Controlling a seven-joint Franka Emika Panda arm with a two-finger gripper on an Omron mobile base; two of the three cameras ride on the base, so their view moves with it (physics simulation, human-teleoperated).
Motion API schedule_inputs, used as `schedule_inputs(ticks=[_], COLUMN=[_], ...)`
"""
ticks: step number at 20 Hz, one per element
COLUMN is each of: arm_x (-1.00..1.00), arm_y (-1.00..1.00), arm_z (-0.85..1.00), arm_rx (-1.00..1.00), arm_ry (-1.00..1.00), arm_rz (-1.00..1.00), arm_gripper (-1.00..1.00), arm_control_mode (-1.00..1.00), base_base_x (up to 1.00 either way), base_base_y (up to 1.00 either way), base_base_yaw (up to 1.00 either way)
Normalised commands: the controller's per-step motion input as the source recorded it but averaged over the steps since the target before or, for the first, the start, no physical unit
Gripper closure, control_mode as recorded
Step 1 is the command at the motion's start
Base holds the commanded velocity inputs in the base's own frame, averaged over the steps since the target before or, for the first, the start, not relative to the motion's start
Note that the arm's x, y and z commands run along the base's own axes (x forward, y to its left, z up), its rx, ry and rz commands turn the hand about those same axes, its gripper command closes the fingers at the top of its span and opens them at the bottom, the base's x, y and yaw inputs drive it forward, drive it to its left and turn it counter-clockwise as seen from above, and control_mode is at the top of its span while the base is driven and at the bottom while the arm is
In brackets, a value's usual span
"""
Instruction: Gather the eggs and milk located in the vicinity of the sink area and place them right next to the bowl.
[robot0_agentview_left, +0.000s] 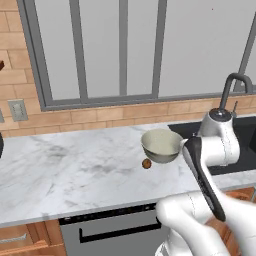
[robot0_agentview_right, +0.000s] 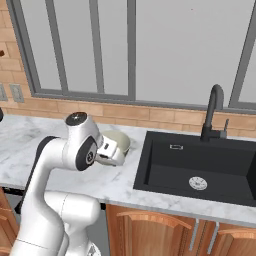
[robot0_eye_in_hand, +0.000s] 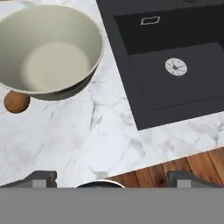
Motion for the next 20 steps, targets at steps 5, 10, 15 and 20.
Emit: schedule_inputs(ticks=[5,10,15,20], arm_x=[-0.30,-0.18,-0.03,0.00], arm_y=[-0.03,0.11,0.05,0.00], arm_z=[0.17,0.00,0.00,0.00], arm_rx=[0.18,0.10,0.00,0.00], arm_ry=[0.09,0.04,0.04,0.00], arm_rz=[0.18,0.02,0.00,0.00], arm_gripper=[-1.00,-1.00,-1.00,-1.00], arm_control_mode=[-1.00,-1.00,-1.00,-1.00], base_base_x=[0.00,0.00,0.00,0.00], base_base_y=[0.00,0.00,0.00,0.00], base_base_yaw=[0.00,0.00,0.00,0.00])
